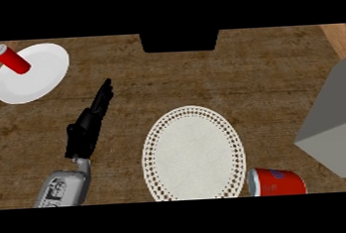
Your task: Pick the eggplant from the placemat and place it in the tiered shelf
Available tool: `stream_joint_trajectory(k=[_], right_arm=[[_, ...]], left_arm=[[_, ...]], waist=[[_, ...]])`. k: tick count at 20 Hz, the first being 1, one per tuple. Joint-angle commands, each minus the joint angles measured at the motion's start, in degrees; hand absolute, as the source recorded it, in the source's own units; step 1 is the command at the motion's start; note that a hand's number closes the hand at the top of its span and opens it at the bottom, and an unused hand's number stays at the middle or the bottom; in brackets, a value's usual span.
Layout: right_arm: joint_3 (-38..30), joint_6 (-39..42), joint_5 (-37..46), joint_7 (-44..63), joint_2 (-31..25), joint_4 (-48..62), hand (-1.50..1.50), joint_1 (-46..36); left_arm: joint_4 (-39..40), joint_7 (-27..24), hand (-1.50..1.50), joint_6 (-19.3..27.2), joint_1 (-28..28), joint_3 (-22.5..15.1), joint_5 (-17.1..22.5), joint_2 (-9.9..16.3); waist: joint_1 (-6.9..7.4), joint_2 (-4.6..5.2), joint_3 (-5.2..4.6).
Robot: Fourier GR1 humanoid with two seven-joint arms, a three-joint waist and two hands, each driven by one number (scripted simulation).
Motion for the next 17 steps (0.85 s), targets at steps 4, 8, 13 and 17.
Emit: stream_joint_trajectory(k=[4, 8, 13, 17], right_arm=[[0.9, 3.6, 2.8, 5.2, -9.4, 9.2, -1.5, 0.8], [1.0, 8.9, 4.1, 2.1, -12.0, 11.6, -1.5, 5.3], [2.3, 11.9, 6.9, -5.0, -12.5, 11.5, -1.5, 10.3], [1.8, 14.9, 6.8, -5.7, -13.5, 13.1, -1.5, 10.8]], left_arm=[[-1.3, 0.9, 0.0, -0.6, -0.9, -0.6, -0.5, 0.3], [-0.8, -0.8, 0.0, -0.4, 0.3, -0.5, -0.3, -0.2], [-1.1, 0.1, 0.0, -0.5, 0.0, 1.0, 0.7, 0.6], [-0.2, -1.3, 0.0, -0.4, 0.5, 1.1, 0.5, 0.5]], waist=[[1.48, 0.74, 0.28], [0.53, 0.93, 0.57], [-0.22, 0.9, 0.86], [0.2, 1.18, 0.89]])
